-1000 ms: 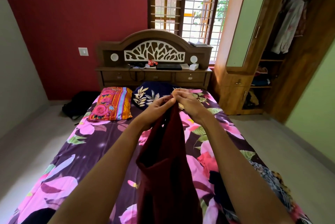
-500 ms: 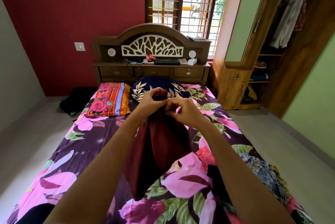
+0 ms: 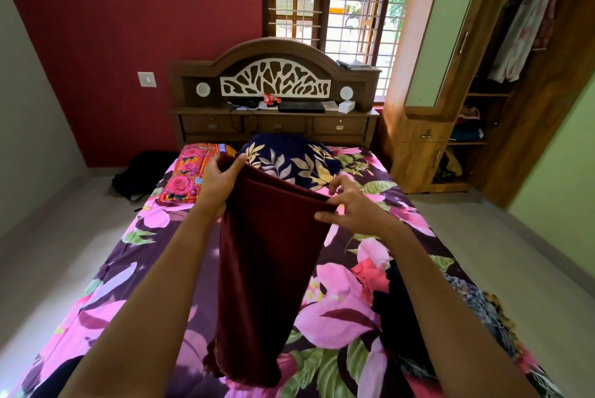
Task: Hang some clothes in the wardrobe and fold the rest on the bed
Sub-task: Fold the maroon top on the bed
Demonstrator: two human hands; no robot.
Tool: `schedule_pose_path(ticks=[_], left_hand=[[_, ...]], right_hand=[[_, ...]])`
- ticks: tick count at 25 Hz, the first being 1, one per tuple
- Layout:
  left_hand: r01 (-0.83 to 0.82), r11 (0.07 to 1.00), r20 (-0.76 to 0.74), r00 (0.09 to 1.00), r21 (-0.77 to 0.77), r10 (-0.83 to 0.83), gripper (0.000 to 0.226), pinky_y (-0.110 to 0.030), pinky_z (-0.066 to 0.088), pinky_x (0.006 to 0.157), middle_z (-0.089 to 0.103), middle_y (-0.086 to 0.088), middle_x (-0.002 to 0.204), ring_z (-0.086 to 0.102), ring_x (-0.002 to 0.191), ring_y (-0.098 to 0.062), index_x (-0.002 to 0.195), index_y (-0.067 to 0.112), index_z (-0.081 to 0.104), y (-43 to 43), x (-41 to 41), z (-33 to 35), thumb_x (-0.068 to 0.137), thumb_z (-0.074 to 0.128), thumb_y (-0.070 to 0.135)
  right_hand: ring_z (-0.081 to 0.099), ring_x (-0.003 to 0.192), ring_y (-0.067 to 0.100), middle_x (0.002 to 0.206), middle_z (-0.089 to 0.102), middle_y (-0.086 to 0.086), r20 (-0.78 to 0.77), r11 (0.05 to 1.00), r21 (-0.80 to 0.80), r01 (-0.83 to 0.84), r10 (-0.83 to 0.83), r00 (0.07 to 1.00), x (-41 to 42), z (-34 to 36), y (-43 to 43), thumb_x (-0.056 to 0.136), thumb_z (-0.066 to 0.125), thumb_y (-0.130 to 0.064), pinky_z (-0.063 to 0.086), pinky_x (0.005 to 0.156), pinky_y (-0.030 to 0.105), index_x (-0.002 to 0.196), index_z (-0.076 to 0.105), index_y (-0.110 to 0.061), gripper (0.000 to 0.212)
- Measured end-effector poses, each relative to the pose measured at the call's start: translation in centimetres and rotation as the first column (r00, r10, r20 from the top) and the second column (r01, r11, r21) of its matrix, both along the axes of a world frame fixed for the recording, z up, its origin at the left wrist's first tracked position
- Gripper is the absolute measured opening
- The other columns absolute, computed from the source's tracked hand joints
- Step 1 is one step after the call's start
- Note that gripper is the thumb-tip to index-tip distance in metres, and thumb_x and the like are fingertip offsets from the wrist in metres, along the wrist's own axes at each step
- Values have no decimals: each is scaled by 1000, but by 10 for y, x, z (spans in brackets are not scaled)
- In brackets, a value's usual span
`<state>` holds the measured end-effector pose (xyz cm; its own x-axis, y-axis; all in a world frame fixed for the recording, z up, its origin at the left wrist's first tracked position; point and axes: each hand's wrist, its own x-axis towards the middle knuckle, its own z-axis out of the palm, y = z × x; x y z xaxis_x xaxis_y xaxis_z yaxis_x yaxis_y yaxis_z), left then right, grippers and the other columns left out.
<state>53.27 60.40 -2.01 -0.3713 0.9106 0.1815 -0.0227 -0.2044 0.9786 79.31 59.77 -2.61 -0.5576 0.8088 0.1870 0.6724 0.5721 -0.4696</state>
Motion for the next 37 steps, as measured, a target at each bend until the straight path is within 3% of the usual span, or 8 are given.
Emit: schedule_pose_path(ticks=[4, 8, 12, 18, 22, 26, 32, 37], left_hand=[[-82, 997, -218, 973, 1, 80, 20, -21, 48, 64, 52, 4, 79, 52, 76, -12, 81, 15, 50, -2, -5, -11, 85, 68, 24], [-130, 981, -776, 600, 145, 195, 33, -31, 36, 83, 57, -12, 101, 52, 97, -27, 97, 9, 58, 3, -4, -17, 79, 70, 33], [524, 851, -651, 660, 43, -374, 18, -19, 48, 86, 61, 4, 97, 60, 95, -8, 91, 23, 57, -18, 44, 8, 82, 69, 32], [685, 727, -683, 505, -54, -527, 39, -8, 44, 82, 53, 13, 110, 53, 101, 11, 96, 30, 52, -20, 62, -10, 75, 77, 9], [697, 713, -625, 592, 79, -509, 33, -17, 49, 83, 51, 9, 129, 57, 107, 0, 88, 24, 52, -19, 76, -5, 78, 72, 1], [659, 750, -702, 563, 61, -437, 29, -20, 52, 80, 59, 13, 110, 60, 99, 1, 87, 29, 56, -17, 65, -11, 78, 74, 8], [435, 839, -847, 259, -328, -465, 19, -11, 36, 51, 51, 11, 63, 52, 56, 3, 77, 14, 66, -16, 29, -41, 75, 78, 29], [297, 840, -863, 87, -455, -498, 41, -16, 27, 51, 39, 10, 58, 37, 54, -4, 53, 22, 44, -5, 5, -51, 75, 78, 26]], right_hand=[[63, 71, 14, 77, 67, 5, -345, 995, 78, 64, -34, 938, 2, 21, 8, 79, 75, -14, 53, 65, 28, 83, 71, -12, 6], [59, 63, -5, 67, 62, -10, -449, 998, 64, 26, 6, 894, -12, 36, 5, 74, 77, -2, 45, 61, 10, 75, 68, -14, 16], [60, 69, -6, 69, 66, -15, -452, 995, -2, -98, 87, 888, -15, 39, 0, 74, 72, 6, 43, 65, 8, 81, 71, -18, 25], [60, 72, 29, 80, 63, 23, -565, 991, -81, -105, 41, 824, 8, 37, -3, 73, 69, 6, 48, 65, 29, 82, 71, -7, 16], [60, 86, 30, 87, 65, 9, -561, 978, -115, -175, 81, 824, 12, 32, -3, 70, 67, 9, 50, 82, 44, 67, 69, -17, 27], [61, 86, 25, 88, 66, 1, -567, 974, -129, -187, 82, 820, 8, 25, -4, 67, 66, 4, 50, 80, 42, 59, 67, -24, 29], [59, 75, 24, 82, 66, 7, -666, 988, -153, 11, -111, 738, 8, 18, 3, 69, 66, 18, 50, 66, 35, 62, 66, -7, 26], [60, 61, 5, 73, 62, 5, -683, 969, -123, 215, -240, 690, 8, 10, 1, 67, 69, 16, 49, 54, 16, 73, 69, -3, 21]])
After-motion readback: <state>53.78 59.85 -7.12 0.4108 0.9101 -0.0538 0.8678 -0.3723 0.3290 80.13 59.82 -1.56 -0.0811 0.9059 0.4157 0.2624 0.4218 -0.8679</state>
